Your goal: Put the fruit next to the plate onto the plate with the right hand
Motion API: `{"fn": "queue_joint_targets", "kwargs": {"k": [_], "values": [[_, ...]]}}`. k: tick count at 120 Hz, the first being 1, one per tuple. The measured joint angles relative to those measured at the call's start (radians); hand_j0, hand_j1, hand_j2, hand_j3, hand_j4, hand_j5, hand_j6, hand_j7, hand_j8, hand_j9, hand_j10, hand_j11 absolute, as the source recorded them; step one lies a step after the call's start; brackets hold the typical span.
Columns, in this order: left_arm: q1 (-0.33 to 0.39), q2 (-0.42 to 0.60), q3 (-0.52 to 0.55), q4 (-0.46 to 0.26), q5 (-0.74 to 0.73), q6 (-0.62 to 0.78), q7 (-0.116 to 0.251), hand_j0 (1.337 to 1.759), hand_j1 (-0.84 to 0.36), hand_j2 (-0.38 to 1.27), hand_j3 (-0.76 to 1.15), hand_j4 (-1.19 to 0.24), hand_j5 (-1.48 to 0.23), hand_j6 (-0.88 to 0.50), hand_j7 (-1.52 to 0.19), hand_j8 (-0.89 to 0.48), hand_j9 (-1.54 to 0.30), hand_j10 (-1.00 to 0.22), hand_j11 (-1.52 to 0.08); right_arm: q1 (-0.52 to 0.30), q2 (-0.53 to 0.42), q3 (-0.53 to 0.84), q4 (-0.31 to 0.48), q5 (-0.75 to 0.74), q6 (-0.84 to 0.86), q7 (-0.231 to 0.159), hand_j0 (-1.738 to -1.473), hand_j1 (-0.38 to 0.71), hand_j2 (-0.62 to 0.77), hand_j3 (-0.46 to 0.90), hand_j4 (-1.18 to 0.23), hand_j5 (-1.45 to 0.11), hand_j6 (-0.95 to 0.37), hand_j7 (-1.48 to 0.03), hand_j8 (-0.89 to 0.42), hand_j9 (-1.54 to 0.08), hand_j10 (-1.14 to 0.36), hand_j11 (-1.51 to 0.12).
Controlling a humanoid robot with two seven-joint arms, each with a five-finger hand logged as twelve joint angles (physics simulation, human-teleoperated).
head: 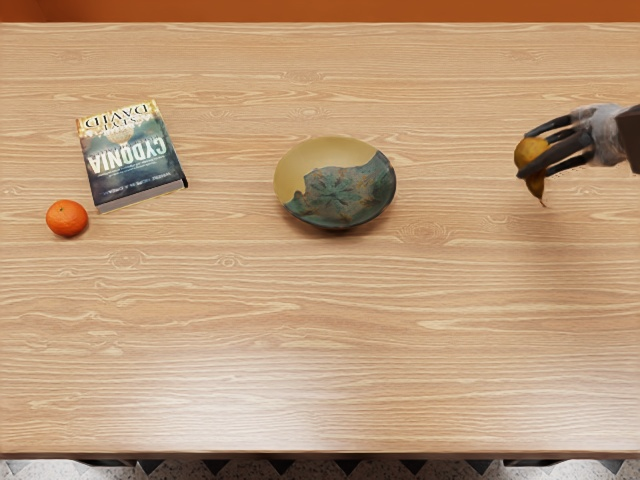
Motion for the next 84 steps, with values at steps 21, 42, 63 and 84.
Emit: {"fn": "queue_joint_targets", "kwargs": {"k": [21,42,63,84], "values": [[0.000,0.000,0.000,0.000,0.000,0.000,0.000,1.658,0.35,0.00,0.00,0.00,0.00,0.00,0.00,0.00,0.00,0.00,0.00,-0.086,0.219,0.266,-0.172,0.002,0.197,0.000,-1.648,0.29,0.28,0.00,-0.71,-1.18,-0.45,-1.13,-0.45,-1.16,-0.59,-1.15],[0.000,0.000,0.000,0.000,0.000,0.000,0.000,1.658,0.35,0.00,0.00,0.00,0.00,0.00,0.00,0.00,0.00,0.00,0.00,-0.090,0.387,0.395,-0.313,0.002,0.277,0.000,-1.651,0.34,0.35,0.00,-0.74,-1.18,-0.42,-1.13,-0.44,-1.17,-0.56,-1.16],[0.000,0.000,0.000,0.000,0.000,0.000,0.000,1.658,0.35,0.00,0.00,0.00,0.00,0.00,0.00,0.00,0.00,0.00,0.00,-0.090,0.502,0.424,-0.396,-0.002,0.295,0.000,-1.653,0.36,0.40,0.00,-0.78,-1.19,-0.41,-1.13,-0.40,-1.18,-0.56,-1.17],[0.000,0.000,0.000,0.000,0.000,0.000,0.000,1.658,0.35,0.00,0.00,0.00,0.00,0.00,0.00,0.00,0.00,0.00,0.00,-0.096,0.580,0.406,-0.474,-0.034,0.299,0.000,-1.654,0.34,0.37,0.00,-0.78,-1.12,-0.41,-1.08,-0.41,-1.13,-0.56,-1.12]]}}
